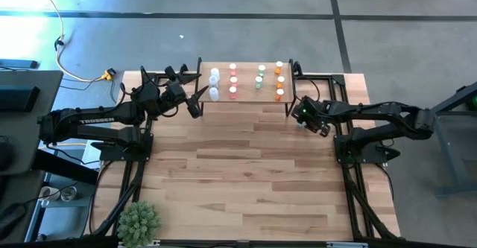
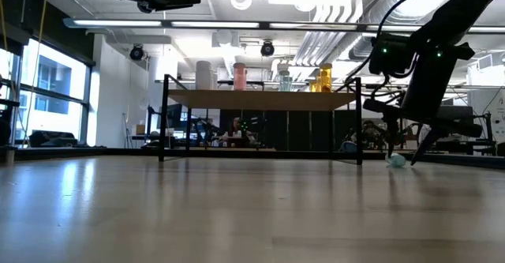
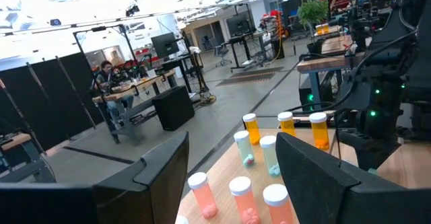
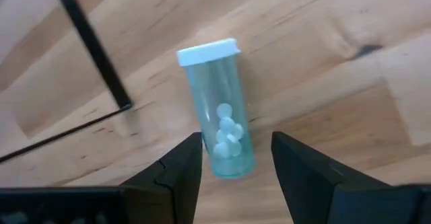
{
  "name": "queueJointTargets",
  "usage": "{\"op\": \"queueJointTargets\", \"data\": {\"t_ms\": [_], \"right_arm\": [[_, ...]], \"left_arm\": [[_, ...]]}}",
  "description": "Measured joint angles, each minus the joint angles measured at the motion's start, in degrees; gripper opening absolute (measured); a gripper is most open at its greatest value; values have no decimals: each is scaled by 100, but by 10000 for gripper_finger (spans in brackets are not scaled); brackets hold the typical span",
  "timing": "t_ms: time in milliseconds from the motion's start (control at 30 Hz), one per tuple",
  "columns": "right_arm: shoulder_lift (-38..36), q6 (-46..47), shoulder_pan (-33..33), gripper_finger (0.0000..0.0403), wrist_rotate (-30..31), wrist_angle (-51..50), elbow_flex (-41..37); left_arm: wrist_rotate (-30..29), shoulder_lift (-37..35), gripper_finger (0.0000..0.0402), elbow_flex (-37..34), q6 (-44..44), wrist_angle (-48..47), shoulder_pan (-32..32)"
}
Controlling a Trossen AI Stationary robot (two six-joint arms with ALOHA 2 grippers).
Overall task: Pick and place medicine bottles onto shelf by color
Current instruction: Put the blue pill bottle on the shelf aligned with the other blue pill bottles
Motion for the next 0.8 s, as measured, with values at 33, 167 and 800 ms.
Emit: {"op": "queueJointTargets", "data": {"t_ms": [33, 167, 800], "right_arm": [[0, 2, 2, 170, 1, -56, 0], [0, 2, 2, 170, 2, -240, 0], [-4, -155, 2, 95, 73, -435, 0]], "left_arm": [[0, 0, 211, 0, 0, 0, 0], [0, 0, 211, 0, -2, 0, 0], [0, 2, 211, 0, -155, -246, 0]]}}
